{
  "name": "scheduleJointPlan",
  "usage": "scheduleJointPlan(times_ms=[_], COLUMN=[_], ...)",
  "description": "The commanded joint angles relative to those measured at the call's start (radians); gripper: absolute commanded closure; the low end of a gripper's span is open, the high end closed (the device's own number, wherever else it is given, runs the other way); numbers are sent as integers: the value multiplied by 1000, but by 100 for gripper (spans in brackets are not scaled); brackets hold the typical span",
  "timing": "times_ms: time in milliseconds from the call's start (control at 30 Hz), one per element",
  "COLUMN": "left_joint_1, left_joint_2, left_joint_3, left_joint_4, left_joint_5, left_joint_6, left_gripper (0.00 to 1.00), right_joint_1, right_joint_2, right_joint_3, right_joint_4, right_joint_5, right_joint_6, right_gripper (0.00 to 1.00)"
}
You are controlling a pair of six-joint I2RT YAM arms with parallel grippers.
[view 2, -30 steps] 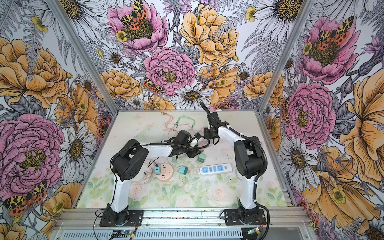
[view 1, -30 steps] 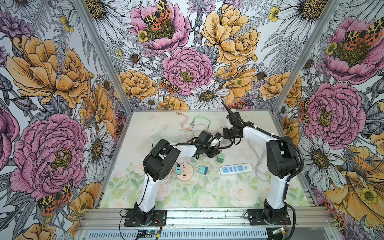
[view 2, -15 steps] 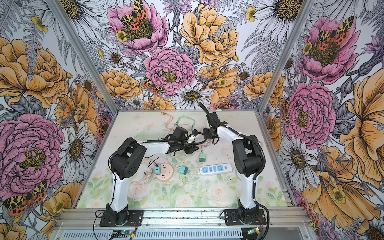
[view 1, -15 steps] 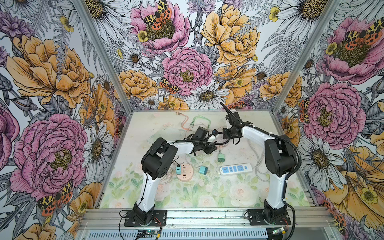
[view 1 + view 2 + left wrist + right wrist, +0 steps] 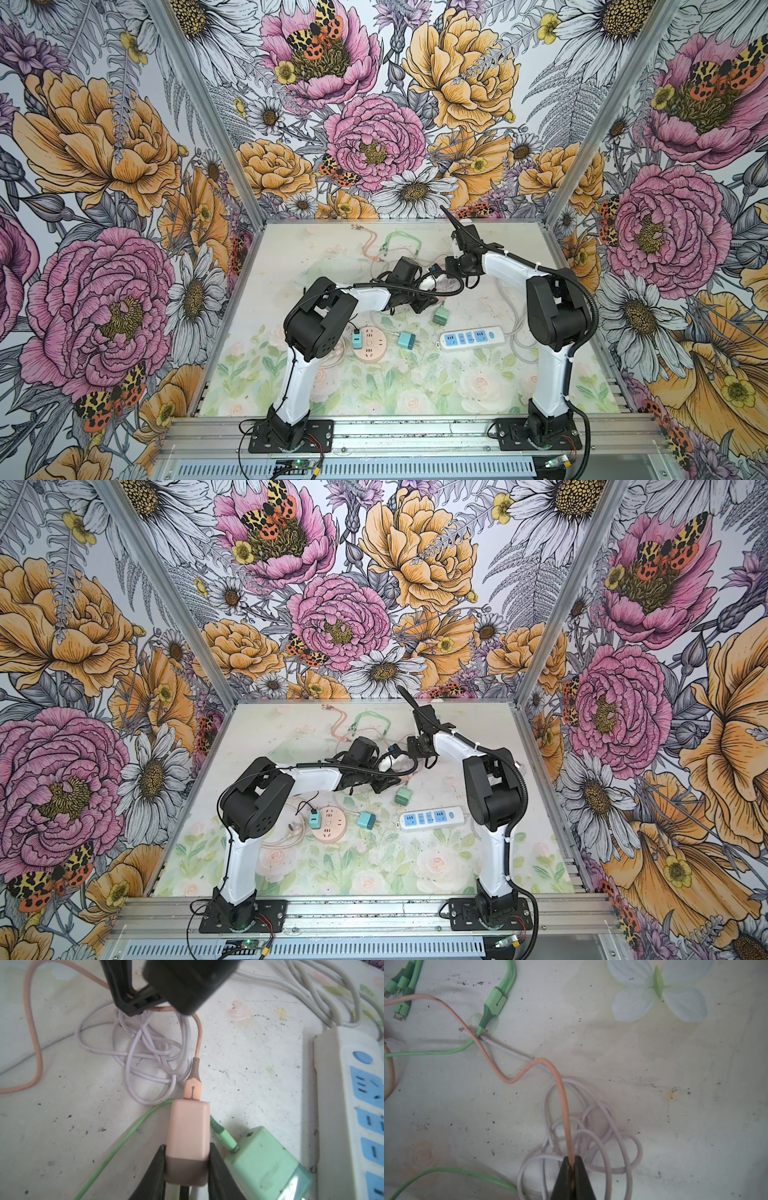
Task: Insert the plug
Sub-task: 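Lift the pink charger with the left gripper while the right gripper holds its cable, then raise the pink charger toward the right gripper while the right gripper approaches it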
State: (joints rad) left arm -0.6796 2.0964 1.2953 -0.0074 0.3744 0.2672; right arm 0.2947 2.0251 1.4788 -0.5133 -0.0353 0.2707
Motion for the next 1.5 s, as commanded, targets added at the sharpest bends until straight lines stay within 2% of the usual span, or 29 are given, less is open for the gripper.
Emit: scheduleJointPlan(times_ms=[0, 33, 133, 233, 300, 333, 433, 533, 667, 800, 900, 1000, 1133, 1200, 1467], left_joint_1=[-1, -1, 6, 27, 42, 52, 77, 87, 121, 150, 170, 203, 252, 265, 249], left_joint_2=[-29, -29, -35, -58, -86, -103, -163, -209, -254, -323, -373, -405, -423, -429, -430], left_joint_3=[-25, -22, -17, -20, -28, -30, -21, 15, 12, 19, -7, -20, -7, -4, -8], left_joint_4=[-19, -19, -15, 0, 10, 11, -25, -122, -140, -249, -264, -274, -328, -352, -379], left_joint_5=[12, 11, 9, 23, 34, 47, 111, 154, 291, 366, 404, 451, 596, 626, 706], left_joint_6=[8, 4, -12, -42, -61, -69, -90, -94, -152, -133, -124, -132, -129, -120, -98], left_gripper=[77, 78, 79, 79, 79, 79, 79, 79, 79, 81, 82, 83, 83, 83, 84], right_joint_1=[-4, -5, -4, -6, -6, -6, -7, -8, -7, -7, -7, -7, -7, -7, -6], right_joint_2=[14, 7, -28, -86, -128, -154, -227, -319, -442, -551, -606, -638, -659, -667, -662], right_joint_3=[26, 23, 12, -2, -16, -26, -62, -102, -163, -242, -290, -327, -377, -394, -432], right_joint_4=[5, 6, 5, 5, 5, 4, 6, 10, 12, 18, 39, 44, 46, 63, 199], right_joint_5=[-2, -7, -23, -27, -30, -27, -43, -133, -245, -444, -603, -698, -806, -850, -925], right_joint_6=[-3, 1, 4, -2, -10, -13, -34, -102, -181, -240, -248, -252, -265, -261, -215], right_gripper=[83, 75, 58, 51, 42, 41, 39, 36, 35, 35, 35, 35, 35, 35, 37])
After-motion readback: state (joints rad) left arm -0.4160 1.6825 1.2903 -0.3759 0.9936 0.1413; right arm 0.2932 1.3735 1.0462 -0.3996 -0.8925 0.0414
